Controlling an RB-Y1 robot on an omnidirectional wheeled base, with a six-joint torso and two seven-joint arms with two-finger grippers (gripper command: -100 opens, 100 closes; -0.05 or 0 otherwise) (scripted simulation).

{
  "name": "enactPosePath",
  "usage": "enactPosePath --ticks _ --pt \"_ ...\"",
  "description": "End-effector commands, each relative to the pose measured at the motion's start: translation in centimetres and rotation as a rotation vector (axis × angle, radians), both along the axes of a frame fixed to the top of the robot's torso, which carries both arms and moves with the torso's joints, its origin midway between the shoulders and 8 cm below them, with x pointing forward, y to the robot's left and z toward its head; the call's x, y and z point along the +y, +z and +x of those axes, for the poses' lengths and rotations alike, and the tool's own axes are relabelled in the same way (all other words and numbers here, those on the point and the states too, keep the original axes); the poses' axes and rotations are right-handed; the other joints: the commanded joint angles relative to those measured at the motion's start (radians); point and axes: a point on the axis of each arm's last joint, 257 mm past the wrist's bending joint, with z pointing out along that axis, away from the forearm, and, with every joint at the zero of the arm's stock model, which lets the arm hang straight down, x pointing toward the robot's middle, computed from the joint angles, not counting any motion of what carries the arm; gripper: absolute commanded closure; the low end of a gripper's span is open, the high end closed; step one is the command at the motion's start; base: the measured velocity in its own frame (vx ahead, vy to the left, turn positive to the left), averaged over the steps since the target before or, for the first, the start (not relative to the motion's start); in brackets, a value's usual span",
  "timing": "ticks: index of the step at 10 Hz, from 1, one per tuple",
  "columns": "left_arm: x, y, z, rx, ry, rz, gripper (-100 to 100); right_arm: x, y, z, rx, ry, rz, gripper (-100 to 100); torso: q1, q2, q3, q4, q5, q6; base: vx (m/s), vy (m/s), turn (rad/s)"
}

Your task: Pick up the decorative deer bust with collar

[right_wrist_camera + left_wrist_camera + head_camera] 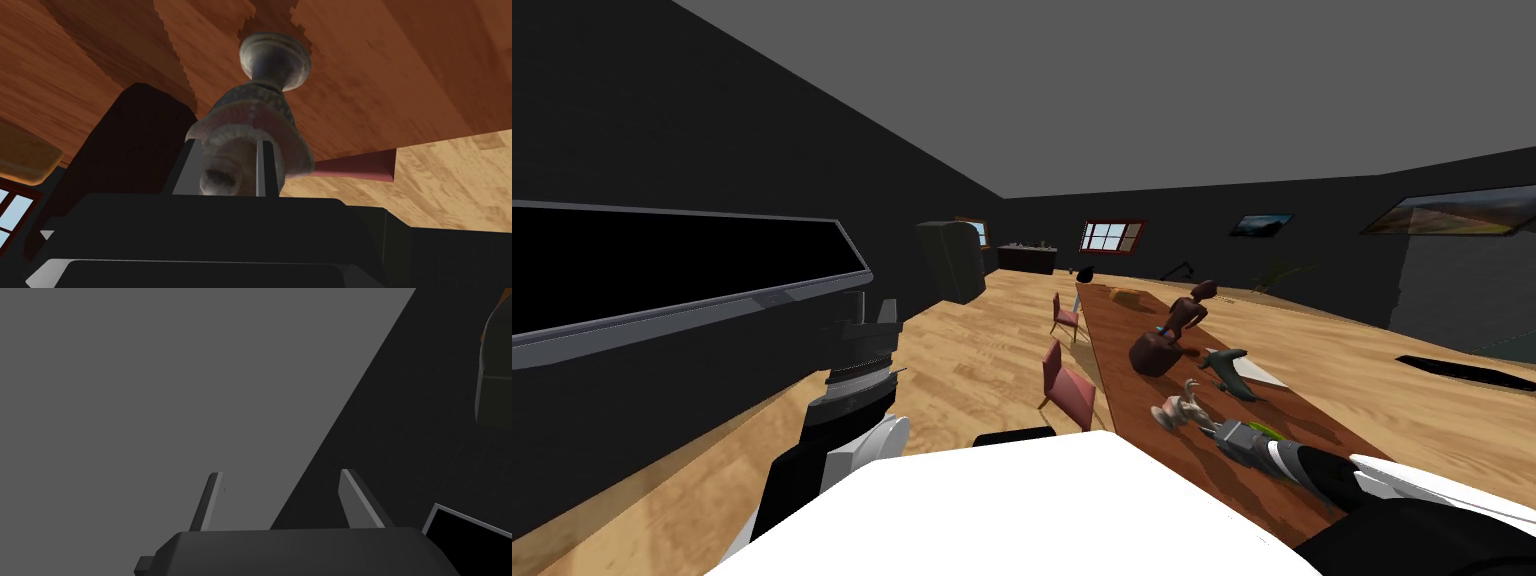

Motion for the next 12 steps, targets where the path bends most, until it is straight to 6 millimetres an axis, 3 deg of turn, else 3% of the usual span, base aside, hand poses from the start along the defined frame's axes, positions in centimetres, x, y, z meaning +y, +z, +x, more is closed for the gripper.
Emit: enactPosePath --ticks 1,9,11,12 --pt "0.0 0.0 0.0 0.000 0.000 0.000 0 -0.6 0.2 0.8 0.002 -0.010 -0.006 100 0.000 0.000 0.000 0.000 0.000 0.000 -0.097 0.016 0.081" --pt "0.0 0.0 0.0 0.000 0.000 0.000 0 -2.3 1.4 3.5 -0.005 -0.080 -0.015 100 0.002 0.001 0.001 0.001 0.003 0.001 -0.094 0.009 0.077" --pt "0.0 0.0 0.0 0.000 0.000 0.000 0 -2.2 1.3 3.4 -0.005 -0.085 -0.009 100 0.003 0.002 0.002 0.001 0.003 0.001 -0.068 0.010 0.041" --pt "0.0 0.0 0.0 0.000 0.000 0.000 0 -2.2 1.3 3.4 -0.006 -0.089 -0.007 0 0.003 0.000 0.000 0.001 0.003 0.001 -0.007 0.001 -0.005"
